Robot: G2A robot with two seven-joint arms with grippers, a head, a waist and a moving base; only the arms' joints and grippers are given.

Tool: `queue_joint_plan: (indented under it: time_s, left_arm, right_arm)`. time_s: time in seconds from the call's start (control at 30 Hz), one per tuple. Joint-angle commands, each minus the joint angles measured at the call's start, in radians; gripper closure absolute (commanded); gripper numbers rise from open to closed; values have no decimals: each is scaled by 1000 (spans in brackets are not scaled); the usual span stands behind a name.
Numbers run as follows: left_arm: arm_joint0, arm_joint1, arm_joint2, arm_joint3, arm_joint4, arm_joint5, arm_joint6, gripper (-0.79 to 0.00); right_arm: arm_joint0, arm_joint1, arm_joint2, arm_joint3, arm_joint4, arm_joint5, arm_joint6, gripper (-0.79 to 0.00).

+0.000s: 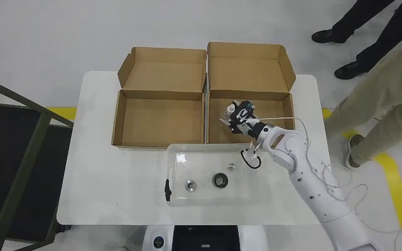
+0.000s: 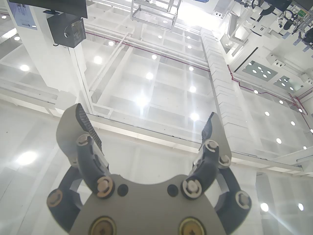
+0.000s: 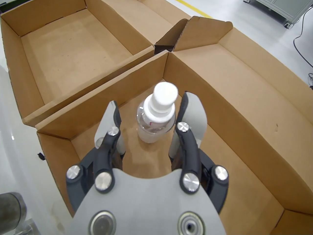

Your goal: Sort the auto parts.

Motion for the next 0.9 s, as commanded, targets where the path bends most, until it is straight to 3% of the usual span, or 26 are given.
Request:
queue_joint_plan:
  time_s: [0.0,0.4,0.87]
  left_arm:
    - [0,0,0,0,0,0,0,-785]
    - [0,0,0,0,0,0,0,-785]
    - [0,0,0,0,0,0,0,-785]
  right_arm:
    - [-5,0,6,-6,12,-4,-4,-785]
    - [-105,25,120,-182,61,-77,30,-785]
    - [-351,80,290,-486,-19,-336,72,-785]
